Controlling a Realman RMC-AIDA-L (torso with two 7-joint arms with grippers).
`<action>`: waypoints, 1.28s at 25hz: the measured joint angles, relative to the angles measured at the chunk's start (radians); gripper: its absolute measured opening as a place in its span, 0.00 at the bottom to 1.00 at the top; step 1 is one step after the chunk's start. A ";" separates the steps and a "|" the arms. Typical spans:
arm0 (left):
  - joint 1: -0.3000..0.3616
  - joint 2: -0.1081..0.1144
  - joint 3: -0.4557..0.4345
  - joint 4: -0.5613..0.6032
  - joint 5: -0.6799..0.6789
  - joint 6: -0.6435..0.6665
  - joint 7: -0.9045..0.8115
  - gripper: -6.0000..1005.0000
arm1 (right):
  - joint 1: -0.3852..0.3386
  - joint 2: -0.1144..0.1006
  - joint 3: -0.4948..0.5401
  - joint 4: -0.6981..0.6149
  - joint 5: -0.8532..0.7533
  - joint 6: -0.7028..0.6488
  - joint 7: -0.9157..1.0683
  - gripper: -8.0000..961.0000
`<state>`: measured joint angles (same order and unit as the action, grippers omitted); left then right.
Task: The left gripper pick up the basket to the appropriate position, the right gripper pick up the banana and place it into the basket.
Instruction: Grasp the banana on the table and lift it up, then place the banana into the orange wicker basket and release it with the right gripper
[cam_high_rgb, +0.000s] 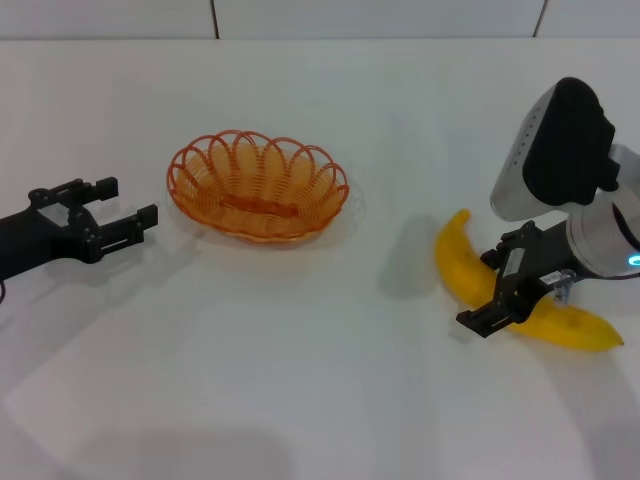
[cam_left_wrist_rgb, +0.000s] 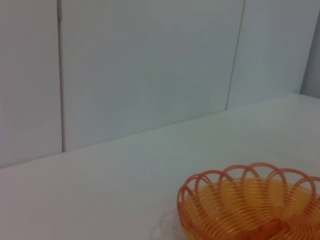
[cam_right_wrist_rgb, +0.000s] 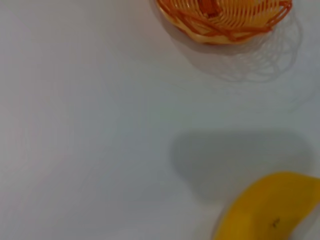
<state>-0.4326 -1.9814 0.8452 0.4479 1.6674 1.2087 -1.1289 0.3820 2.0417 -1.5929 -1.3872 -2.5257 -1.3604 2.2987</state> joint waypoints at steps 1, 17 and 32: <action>0.000 0.000 0.000 0.000 0.000 0.000 0.000 0.74 | 0.000 0.000 0.000 0.000 0.000 0.002 0.000 0.92; 0.001 -0.002 0.000 -0.001 0.000 -0.010 0.000 0.74 | -0.009 0.001 0.012 -0.042 0.013 0.008 0.001 0.54; -0.002 -0.009 0.000 -0.001 0.001 -0.011 0.002 0.74 | 0.025 0.000 0.001 -0.017 0.454 0.251 -0.379 0.51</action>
<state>-0.4343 -1.9905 0.8452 0.4468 1.6679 1.1979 -1.1274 0.4073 2.0421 -1.5919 -1.4046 -2.0721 -1.1094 1.9201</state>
